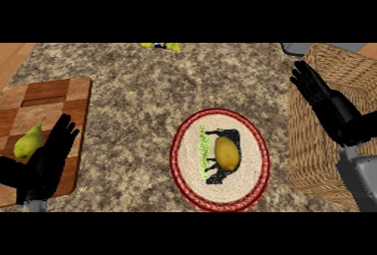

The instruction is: Pick the lemon from the placemat and place it in the basket

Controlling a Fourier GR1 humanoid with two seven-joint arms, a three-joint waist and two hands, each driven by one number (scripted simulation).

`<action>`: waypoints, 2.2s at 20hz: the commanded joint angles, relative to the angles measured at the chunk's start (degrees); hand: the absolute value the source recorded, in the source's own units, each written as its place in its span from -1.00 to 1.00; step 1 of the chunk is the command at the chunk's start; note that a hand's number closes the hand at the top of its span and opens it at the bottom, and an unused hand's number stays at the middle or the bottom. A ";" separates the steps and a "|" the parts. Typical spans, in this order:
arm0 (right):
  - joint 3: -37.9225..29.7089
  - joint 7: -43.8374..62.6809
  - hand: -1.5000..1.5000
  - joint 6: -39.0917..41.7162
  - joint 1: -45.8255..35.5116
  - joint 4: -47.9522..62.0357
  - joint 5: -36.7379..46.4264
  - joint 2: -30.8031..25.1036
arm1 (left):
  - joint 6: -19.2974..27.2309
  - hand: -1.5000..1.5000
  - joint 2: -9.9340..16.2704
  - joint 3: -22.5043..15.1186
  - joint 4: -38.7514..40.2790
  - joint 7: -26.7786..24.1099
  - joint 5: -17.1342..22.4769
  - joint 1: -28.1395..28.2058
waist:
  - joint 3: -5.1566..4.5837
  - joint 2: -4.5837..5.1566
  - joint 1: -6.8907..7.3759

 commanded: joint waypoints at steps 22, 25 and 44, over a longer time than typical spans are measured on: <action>24.35 24.27 -1.00 -25.04 -5.36 -15.13 53.23 12.87 | -7.89 0.00 5.17 -4.31 -2.50 -2.43 -8.19 -12.03 | 2.01 0.36 -3.33; 23.24 34.56 -1.00 -14.63 -8.89 -18.88 56.66 6.89 | -7.79 0.00 4.78 -5.04 -3.56 -2.99 -8.71 -10.15 | 2.01 0.26 -3.32; 12.02 67.57 -1.00 26.05 -10.59 -43.18 21.95 -2.51 | -9.94 0.00 2.03 -4.03 -4.49 -0.55 -9.67 -12.61 | 2.35 1.27 -2.08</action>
